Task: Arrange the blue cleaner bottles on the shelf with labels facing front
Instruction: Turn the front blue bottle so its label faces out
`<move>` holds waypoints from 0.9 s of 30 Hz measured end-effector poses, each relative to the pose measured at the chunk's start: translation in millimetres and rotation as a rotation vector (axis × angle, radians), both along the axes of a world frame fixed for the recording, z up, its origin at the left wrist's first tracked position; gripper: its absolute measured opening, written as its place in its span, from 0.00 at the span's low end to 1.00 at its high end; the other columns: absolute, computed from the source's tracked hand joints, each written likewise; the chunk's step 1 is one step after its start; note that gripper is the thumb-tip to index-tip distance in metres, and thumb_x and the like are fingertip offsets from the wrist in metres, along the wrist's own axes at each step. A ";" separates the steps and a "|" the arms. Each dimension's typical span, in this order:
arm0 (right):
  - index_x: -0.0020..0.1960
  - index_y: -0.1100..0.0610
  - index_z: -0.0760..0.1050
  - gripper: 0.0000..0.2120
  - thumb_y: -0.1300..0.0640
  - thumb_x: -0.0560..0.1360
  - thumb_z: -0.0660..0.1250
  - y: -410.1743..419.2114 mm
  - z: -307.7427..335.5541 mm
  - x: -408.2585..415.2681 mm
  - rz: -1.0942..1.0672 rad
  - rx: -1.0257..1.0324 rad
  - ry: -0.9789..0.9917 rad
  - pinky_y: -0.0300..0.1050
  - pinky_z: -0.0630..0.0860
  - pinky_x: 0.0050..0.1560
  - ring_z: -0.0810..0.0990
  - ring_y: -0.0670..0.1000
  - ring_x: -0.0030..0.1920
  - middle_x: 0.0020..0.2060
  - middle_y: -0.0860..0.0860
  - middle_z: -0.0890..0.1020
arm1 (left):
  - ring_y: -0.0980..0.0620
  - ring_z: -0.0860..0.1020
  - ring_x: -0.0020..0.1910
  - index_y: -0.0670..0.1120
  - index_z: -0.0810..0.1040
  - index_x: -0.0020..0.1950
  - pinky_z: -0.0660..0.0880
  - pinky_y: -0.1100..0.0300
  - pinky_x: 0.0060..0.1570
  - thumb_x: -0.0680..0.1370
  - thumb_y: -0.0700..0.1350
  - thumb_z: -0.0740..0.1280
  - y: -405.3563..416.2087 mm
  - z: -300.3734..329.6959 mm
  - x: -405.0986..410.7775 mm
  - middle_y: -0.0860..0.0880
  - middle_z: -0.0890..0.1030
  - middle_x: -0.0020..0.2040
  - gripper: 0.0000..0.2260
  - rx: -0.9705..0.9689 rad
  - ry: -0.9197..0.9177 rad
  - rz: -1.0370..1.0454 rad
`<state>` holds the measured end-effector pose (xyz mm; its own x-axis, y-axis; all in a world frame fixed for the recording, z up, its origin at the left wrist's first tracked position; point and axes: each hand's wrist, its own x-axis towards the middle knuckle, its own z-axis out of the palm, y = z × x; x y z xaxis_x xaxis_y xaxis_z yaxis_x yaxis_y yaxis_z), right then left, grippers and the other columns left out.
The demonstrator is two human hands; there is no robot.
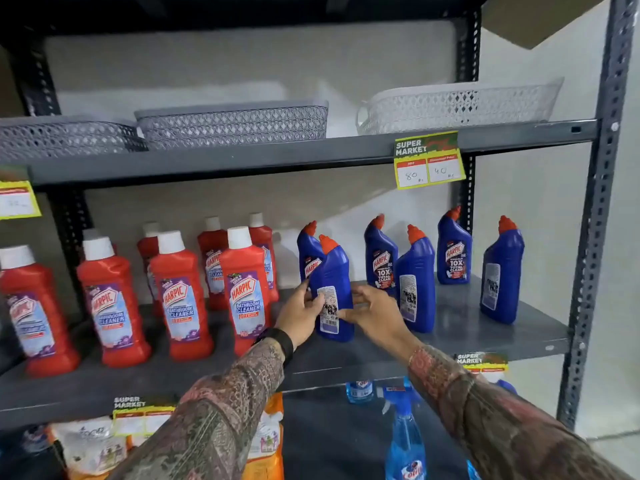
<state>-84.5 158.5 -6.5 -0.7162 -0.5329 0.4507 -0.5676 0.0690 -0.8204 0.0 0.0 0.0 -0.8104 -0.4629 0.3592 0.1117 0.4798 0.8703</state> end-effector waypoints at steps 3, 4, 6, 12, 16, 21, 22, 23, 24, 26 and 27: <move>0.61 0.55 0.81 0.21 0.59 0.70 0.80 -6.3 -4.7 -3.5 -0.034 -0.002 -0.010 0.54 0.85 0.55 0.88 0.46 0.50 0.52 0.49 0.88 | 0.59 0.82 0.50 0.46 0.72 0.73 0.78 0.68 0.46 0.82 0.43 0.67 -4.6 -4.4 -4.3 0.49 0.83 0.57 0.19 0.059 -0.002 0.005; 0.61 0.56 0.81 0.20 0.60 0.70 0.80 -7.5 -5.7 -3.3 -0.063 0.013 -0.014 0.53 0.85 0.55 0.88 0.47 0.50 0.52 0.49 0.88 | 0.59 0.82 0.50 0.46 0.72 0.73 0.78 0.68 0.46 0.82 0.42 0.67 -3.8 -5.6 -4.7 0.49 0.83 0.57 0.19 0.080 -0.003 0.014; 0.60 0.56 0.80 0.20 0.59 0.71 0.79 -10.4 -5.3 -5.5 -0.085 0.018 0.002 0.54 0.85 0.55 0.88 0.48 0.49 0.52 0.50 0.88 | 0.60 0.82 0.49 0.46 0.72 0.72 0.79 0.70 0.43 0.82 0.40 0.67 -0.7 -4.8 -5.9 0.50 0.83 0.55 0.19 0.130 0.023 0.012; 0.61 0.56 0.80 0.19 0.57 0.72 0.79 -8.8 0.3 -9.5 -0.140 0.042 0.093 0.52 0.85 0.55 0.86 0.47 0.50 0.53 0.50 0.87 | 0.54 0.84 0.53 0.46 0.72 0.73 0.81 0.62 0.49 0.81 0.41 0.68 9.2 0.4 -5.8 0.49 0.84 0.57 0.20 0.164 0.081 0.036; 0.60 0.56 0.80 0.18 0.57 0.72 0.78 -4.8 18.9 -7.4 -0.125 0.002 0.125 0.48 0.85 0.52 0.86 0.45 0.47 0.50 0.47 0.86 | 0.64 0.84 0.45 0.47 0.72 0.72 0.79 0.70 0.39 0.82 0.42 0.68 16.5 18.6 0.2 0.52 0.83 0.55 0.19 0.163 0.151 0.052; 0.60 0.55 0.81 0.16 0.56 0.73 0.78 -2.7 33.8 3.0 -0.101 -0.119 0.095 0.47 0.86 0.50 0.86 0.44 0.47 0.49 0.46 0.87 | 0.63 0.81 0.52 0.48 0.69 0.72 0.79 0.71 0.41 0.81 0.43 0.69 27.6 30.5 3.6 0.49 0.80 0.64 0.20 0.220 0.272 0.075; 0.58 0.54 0.81 0.15 0.55 0.73 0.78 -2.5 35.1 4.6 -0.103 -0.134 0.098 0.48 0.86 0.49 0.86 0.43 0.46 0.49 0.45 0.87 | 0.63 0.82 0.53 0.49 0.68 0.73 0.79 0.71 0.43 0.81 0.45 0.69 30.8 30.6 3.4 0.51 0.80 0.64 0.21 0.235 0.276 0.042; 0.57 0.53 0.82 0.14 0.54 0.73 0.78 -1.8 36.7 6.0 -0.105 -0.149 0.105 0.48 0.86 0.48 0.86 0.43 0.44 0.47 0.45 0.87 | 0.64 0.82 0.54 0.51 0.68 0.74 0.80 0.70 0.46 0.81 0.47 0.68 35.3 31.2 3.9 0.54 0.80 0.64 0.22 0.239 0.277 0.006; 0.56 0.52 0.83 0.13 0.53 0.72 0.77 -1.3 37.8 6.4 -0.102 -0.158 0.111 0.48 0.86 0.48 0.86 0.43 0.43 0.46 0.45 0.88 | 0.65 0.82 0.56 0.52 0.67 0.75 0.80 0.68 0.49 0.81 0.50 0.68 37.7 30.7 3.1 0.56 0.81 0.64 0.23 0.228 0.270 -0.023; 0.55 0.50 0.84 0.12 0.50 0.72 0.76 -0.3 40.5 8.6 -0.070 -0.161 0.137 0.51 0.85 0.47 0.86 0.45 0.41 0.43 0.46 0.88 | 0.60 0.82 0.60 0.55 0.65 0.78 0.80 0.60 0.58 0.80 0.55 0.68 41.5 30.7 0.9 0.55 0.81 0.66 0.27 0.219 0.254 -0.061; 0.55 0.49 0.84 0.13 0.50 0.72 0.76 0.4 41.5 9.6 -0.046 -0.159 0.155 0.52 0.85 0.46 0.86 0.47 0.40 0.43 0.46 0.88 | 0.57 0.81 0.62 0.55 0.63 0.79 0.79 0.56 0.63 0.80 0.57 0.68 43.1 31.9 -0.3 0.54 0.81 0.67 0.29 0.224 0.246 -0.070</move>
